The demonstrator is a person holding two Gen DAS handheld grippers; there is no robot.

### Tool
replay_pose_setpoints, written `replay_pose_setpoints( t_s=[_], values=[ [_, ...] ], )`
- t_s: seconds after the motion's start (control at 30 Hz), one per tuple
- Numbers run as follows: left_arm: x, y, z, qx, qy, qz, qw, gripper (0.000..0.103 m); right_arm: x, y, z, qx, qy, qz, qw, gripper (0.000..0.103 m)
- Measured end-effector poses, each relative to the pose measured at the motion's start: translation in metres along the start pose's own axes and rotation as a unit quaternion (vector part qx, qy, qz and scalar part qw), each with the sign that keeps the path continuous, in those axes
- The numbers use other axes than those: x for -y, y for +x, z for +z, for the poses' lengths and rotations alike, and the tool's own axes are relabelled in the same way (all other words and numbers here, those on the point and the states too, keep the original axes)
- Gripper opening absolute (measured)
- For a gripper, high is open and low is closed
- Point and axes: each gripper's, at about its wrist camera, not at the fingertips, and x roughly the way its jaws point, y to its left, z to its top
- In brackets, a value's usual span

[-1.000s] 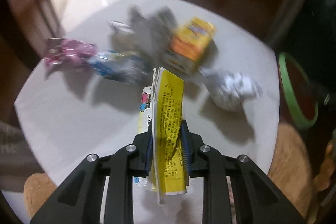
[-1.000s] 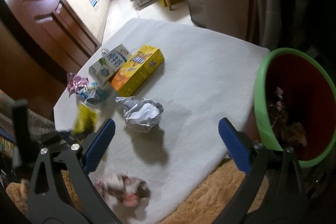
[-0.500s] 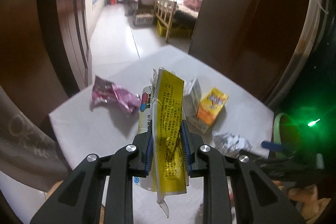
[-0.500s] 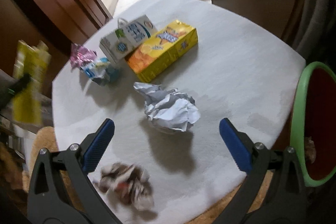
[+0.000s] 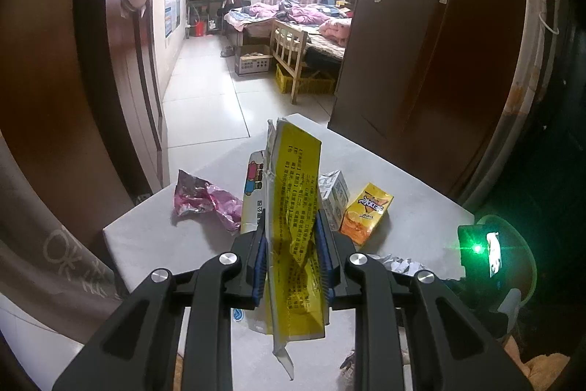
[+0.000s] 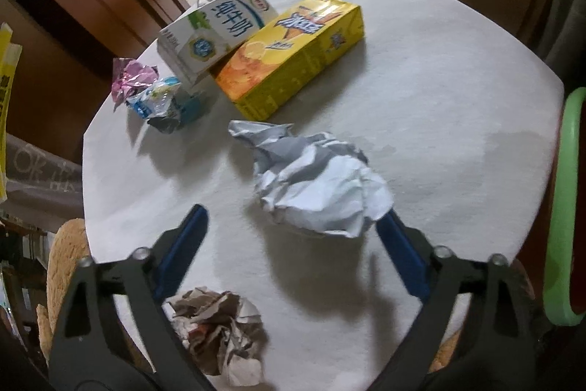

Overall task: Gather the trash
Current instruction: 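Lift the yellow packet with the left tool while the right tool grasps crumpled foil paper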

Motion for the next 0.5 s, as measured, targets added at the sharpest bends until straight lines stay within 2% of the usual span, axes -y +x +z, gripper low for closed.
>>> replay_pose_setpoints(
  t_s=[0.1, 0.13, 0.27, 0.33, 0.5],
  values=[
    [0.001, -0.002, 0.0, 0.007, -0.001, 0.004, 1.0, 0.021, -0.005, -0.002, -0.001, 0.007, -0.006, 0.001, 1.0, 0.059],
    [0.0, -0.004, 0.0, 0.009, -0.001, 0.006, 0.9999, 0.021, -0.005, -0.004, -0.001, 0.01, -0.007, 0.002, 1.0, 0.042],
    [0.0, -0.008, 0.0, 0.018, 0.001, 0.016, 0.9997, 0.021, -0.007, -0.021, -0.001, 0.028, -0.005, 0.021, 0.999, 0.039],
    [-0.001, -0.008, 0.001, 0.019, 0.0, 0.02, 0.9996, 0.021, -0.013, -0.036, -0.001, 0.041, -0.011, 0.034, 0.999, 0.021],
    [-0.002, -0.009, 0.002, 0.023, -0.002, 0.024, 0.9995, 0.021, -0.031, -0.067, -0.001, 0.078, -0.037, 0.038, 0.996, 0.019]
  ],
)
